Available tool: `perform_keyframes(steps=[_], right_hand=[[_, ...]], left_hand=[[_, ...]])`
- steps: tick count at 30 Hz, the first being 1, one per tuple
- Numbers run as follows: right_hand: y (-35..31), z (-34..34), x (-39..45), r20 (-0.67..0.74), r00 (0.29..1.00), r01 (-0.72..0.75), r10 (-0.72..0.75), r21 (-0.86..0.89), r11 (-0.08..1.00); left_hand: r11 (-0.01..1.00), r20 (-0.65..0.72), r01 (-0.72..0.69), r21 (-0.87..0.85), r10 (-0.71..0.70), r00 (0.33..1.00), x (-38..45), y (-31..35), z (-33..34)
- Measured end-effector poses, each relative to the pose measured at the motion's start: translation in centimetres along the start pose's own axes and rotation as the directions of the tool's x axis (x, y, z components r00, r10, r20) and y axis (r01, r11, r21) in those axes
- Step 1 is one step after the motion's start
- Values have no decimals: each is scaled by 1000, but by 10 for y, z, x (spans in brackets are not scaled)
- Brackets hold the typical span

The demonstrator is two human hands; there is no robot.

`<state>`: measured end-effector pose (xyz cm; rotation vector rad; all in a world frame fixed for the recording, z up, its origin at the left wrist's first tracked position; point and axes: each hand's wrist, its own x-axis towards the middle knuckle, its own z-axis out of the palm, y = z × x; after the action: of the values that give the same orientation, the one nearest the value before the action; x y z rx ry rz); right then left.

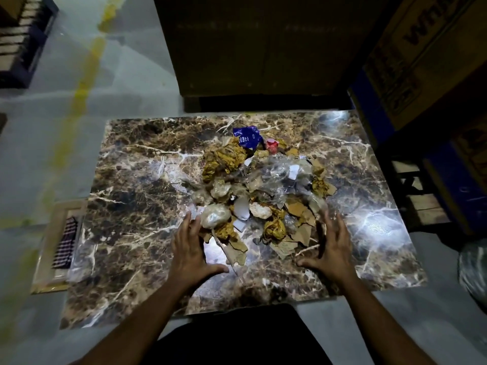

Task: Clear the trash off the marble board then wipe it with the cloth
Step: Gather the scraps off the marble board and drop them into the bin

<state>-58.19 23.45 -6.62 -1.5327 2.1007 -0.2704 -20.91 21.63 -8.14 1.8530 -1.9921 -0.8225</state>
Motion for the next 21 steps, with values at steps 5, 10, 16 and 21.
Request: perform_keyframes(steps=[5,10,16,21], right_hand=[[-9,2,13,-52,998,-34,34,1,999],[-21,3,29,-158,987,26,-3,145,989],[-28,0,31,-174,983,21,53,397,918],[-16,-11,34,37,995,54,-92,572,819]], left_hand=[[996,15,-89,19,89,996,-4,24,21],[996,-128,17,90,-5,992,9,45,48],[984,-293,164,72,-136,946,19,68,67],[965,-346,261,-20,-252,904,21,91,84]])
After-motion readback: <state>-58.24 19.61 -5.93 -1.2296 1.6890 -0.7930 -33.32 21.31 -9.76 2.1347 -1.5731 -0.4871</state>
